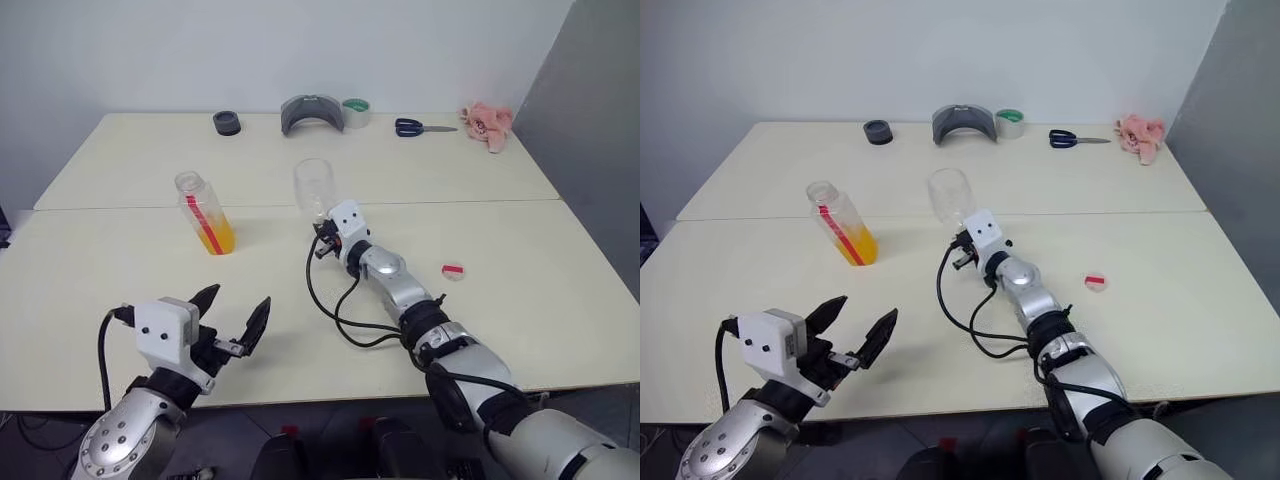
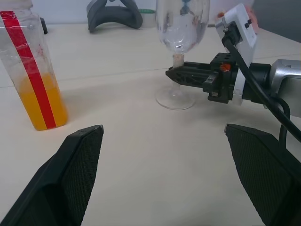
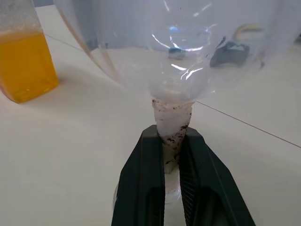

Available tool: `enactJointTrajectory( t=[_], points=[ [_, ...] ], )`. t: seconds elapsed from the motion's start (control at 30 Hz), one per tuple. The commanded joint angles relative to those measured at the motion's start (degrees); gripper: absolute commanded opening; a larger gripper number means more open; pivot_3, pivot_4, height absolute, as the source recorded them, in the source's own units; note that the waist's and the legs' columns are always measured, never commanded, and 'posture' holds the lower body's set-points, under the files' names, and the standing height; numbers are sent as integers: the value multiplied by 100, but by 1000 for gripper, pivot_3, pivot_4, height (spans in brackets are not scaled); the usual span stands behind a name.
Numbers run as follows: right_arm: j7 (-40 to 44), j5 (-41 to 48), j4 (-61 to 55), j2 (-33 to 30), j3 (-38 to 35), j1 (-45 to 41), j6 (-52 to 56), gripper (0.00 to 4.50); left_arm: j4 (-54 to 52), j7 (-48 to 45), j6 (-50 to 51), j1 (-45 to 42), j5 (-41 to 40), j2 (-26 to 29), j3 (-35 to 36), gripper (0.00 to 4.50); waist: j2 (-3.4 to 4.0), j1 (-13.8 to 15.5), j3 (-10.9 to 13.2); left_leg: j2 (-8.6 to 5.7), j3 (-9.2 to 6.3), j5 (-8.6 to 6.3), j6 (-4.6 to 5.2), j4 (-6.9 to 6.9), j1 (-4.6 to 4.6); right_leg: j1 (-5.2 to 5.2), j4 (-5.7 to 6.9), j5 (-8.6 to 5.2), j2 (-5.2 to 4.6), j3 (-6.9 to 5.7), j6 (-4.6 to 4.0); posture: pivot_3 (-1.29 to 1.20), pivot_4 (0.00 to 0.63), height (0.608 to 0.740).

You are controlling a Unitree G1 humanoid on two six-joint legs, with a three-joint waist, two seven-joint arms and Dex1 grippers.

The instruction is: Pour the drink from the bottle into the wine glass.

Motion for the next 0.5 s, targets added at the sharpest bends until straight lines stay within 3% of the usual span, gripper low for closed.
enactJointTrajectory(
  t=[0.03, 0.1, 0.5],
  points=[
    [47, 6, 142, -11, -71, -174, -203, 156, -53, -35, -145, -56, -20, 28, 85, 4500, 0, -1, 0, 0, 0, 0, 0, 0, 0, 0, 0, 0, 0, 0, 0, 0, 150, 740],
    [41, -29, 230, -45, -47, -167, -277, 156, -29, -46, -168, -68, -13, 25, 78, 4500, 0, -1, 0, 1, -1, 0, 0, -1, 0, 0, 0, -1, 0, -1, -2, 0, 150, 740],
    [412, -63, -171, -420, -22, 382, -437, 4280, 242, -99, -321, -291, 117, 7, -67, 4500, 0, 6, 2, 0, -1, 0, 0, -3, -1, 0, 0, -3, 0, 0, -4, 0, 150, 740]
  ],
)
